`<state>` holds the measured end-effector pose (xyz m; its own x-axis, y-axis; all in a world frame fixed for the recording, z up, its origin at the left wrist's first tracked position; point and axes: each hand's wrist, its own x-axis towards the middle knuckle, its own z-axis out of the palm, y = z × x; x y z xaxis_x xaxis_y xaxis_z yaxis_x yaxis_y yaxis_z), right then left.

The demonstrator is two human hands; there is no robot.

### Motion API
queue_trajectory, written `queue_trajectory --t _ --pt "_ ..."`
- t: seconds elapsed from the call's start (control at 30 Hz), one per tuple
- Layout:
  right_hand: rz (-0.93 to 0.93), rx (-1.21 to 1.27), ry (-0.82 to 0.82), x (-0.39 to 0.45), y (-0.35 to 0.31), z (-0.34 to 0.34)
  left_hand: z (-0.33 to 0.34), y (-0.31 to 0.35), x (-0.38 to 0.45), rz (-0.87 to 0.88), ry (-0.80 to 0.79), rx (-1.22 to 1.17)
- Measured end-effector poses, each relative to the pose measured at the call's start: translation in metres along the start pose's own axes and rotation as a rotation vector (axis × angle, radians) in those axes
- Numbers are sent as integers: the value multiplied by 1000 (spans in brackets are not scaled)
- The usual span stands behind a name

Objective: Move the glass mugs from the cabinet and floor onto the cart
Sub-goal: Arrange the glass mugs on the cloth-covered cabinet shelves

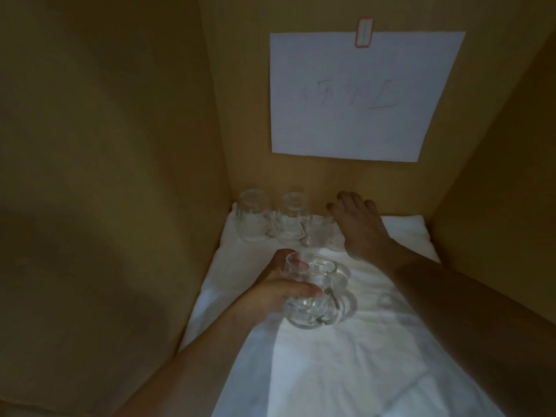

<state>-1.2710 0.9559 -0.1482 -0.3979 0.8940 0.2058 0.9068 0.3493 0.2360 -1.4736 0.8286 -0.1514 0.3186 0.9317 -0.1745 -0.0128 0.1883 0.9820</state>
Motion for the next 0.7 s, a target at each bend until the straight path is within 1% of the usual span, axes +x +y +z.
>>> queue_trajectory --t 0.1,0.2,0.3,0.33,0.37,0.4,0.43,0.5,0.53,0.57,0.6,0.67,0.7 --pt "-44 -49 40 7 -8 8 3 8 -2 23 -23 -7" --pt "-57 -28 16 11 -9 13 2 9 -1 43 -62 -4" --pt "-42 151 -58 9 -6 10 1 5 0 44 -66 -6" --pt "-13 232 -65 6 -4 8 1 2 1 34 -43 -4" --pt "31 321 -39 1 -4 6 -1 1 1 26 -15 -7" --pt "87 415 41 -7 -4 5 0 -1 1 27 5 -8" --pt "149 506 162 -17 -6 6 1 -2 1 34 26 -7" --pt "334 689 408 -37 -11 11 2 -3 2 27 79 -6" --pt "441 799 469 -46 -15 13 1 -5 3 12 110 -26" --pt "552 921 464 -56 -17 11 3 -6 4 1 129 -40" --pt "656 1052 411 -65 -18 8 7 -6 4 -7 141 -51" --pt "833 1366 225 -81 -17 4 17 -5 8 -10 187 -70" --pt "881 1550 84 -87 -20 2 23 -2 11 -11 220 -97"
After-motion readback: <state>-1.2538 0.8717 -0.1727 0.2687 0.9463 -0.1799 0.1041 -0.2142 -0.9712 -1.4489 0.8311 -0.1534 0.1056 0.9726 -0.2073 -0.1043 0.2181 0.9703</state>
